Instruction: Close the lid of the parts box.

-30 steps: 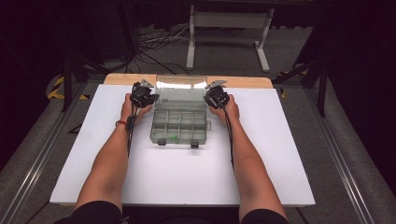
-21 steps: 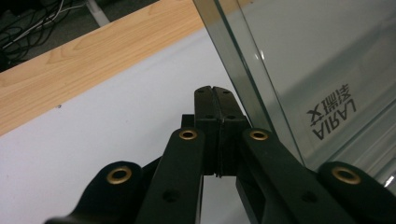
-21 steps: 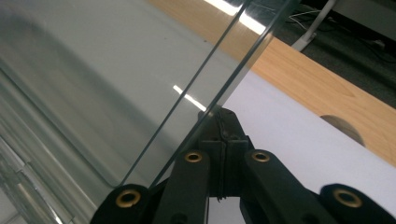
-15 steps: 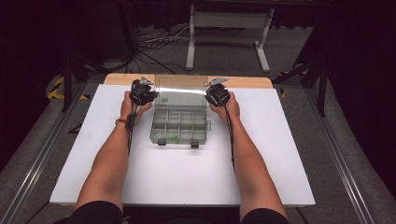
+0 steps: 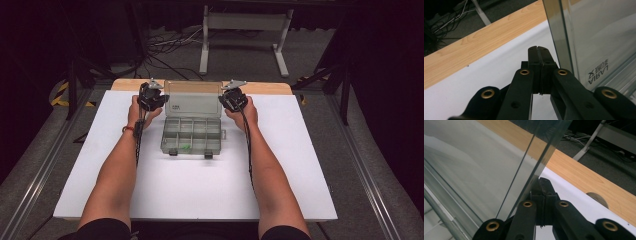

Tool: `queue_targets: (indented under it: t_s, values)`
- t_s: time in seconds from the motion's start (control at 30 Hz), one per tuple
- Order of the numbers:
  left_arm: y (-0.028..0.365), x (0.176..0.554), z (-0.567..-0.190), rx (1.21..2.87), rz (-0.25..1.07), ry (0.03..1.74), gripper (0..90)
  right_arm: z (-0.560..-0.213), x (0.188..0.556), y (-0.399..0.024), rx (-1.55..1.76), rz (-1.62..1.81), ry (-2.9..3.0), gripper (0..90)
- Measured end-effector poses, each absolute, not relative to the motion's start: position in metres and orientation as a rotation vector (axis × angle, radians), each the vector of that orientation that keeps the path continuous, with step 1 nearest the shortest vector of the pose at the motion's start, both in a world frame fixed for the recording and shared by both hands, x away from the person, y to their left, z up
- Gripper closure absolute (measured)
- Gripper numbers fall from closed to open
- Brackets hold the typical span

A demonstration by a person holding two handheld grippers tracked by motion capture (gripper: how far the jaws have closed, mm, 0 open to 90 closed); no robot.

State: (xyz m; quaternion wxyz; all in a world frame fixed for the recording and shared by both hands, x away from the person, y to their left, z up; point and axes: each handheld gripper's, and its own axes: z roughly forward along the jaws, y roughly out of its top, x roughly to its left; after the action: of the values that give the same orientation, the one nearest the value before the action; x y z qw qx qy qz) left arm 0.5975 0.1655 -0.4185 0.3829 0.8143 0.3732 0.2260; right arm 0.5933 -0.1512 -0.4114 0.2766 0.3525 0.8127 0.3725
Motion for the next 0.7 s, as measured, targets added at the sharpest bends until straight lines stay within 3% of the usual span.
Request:
queue_targets:
  t_s: [0.7]
  values:
    - [0.167, 0.581, -0.396, 2.065, 0.621, 0.917, 89.8, -0.388, 0.58, -0.153, 0.897, 1.063, 2.137, 90.0]
